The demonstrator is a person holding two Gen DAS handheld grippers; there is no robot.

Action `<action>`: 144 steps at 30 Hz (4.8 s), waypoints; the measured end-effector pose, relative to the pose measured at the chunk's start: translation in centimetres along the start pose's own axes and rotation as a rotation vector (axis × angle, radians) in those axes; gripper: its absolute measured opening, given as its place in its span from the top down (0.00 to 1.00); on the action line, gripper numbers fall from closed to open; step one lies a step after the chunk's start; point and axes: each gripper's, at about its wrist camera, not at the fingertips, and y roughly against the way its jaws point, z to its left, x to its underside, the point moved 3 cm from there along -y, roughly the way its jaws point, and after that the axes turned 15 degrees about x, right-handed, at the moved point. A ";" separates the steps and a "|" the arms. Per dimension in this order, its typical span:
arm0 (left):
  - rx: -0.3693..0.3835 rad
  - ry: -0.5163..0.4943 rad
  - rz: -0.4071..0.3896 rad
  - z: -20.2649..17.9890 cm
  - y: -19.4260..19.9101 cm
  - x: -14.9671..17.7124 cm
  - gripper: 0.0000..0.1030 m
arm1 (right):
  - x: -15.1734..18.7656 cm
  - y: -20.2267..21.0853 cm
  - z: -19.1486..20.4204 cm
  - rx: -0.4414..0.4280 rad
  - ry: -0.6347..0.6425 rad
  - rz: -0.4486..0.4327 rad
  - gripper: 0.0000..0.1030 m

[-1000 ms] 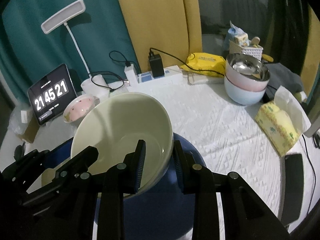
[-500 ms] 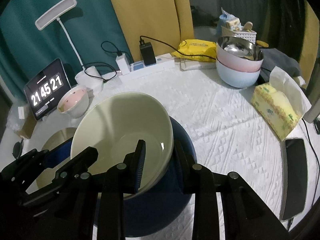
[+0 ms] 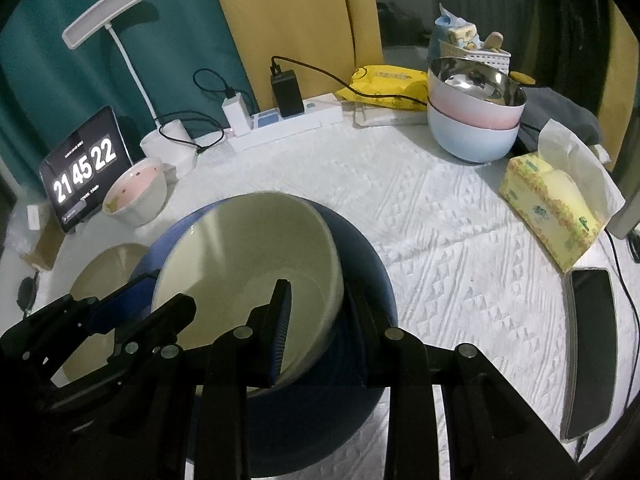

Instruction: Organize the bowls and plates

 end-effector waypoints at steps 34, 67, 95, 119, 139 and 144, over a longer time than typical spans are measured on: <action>-0.010 0.072 -0.089 4.5 4.3 -1.4 0.56 | -2.5 3.0 4.1 0.057 0.076 -0.072 0.75; -0.084 0.152 -0.158 13.3 8.3 -1.7 0.55 | -5.0 2.1 12.8 0.025 0.188 -0.077 0.75; -0.177 0.229 -0.170 22.8 9.1 -2.3 0.55 | -9.2 -1.0 20.1 -0.016 0.255 -0.072 0.75; -0.183 0.277 -0.097 29.8 3.7 -3.2 0.55 | -10.6 -7.2 23.9 -0.016 0.144 0.031 0.64; -0.168 0.268 -0.014 31.2 -0.1 -2.7 0.56 | -8.7 -13.7 25.5 -0.014 0.036 0.177 0.64; -0.143 0.284 -0.010 31.8 -0.7 -2.5 0.59 | -7.9 -14.7 25.9 -0.022 0.030 0.185 0.66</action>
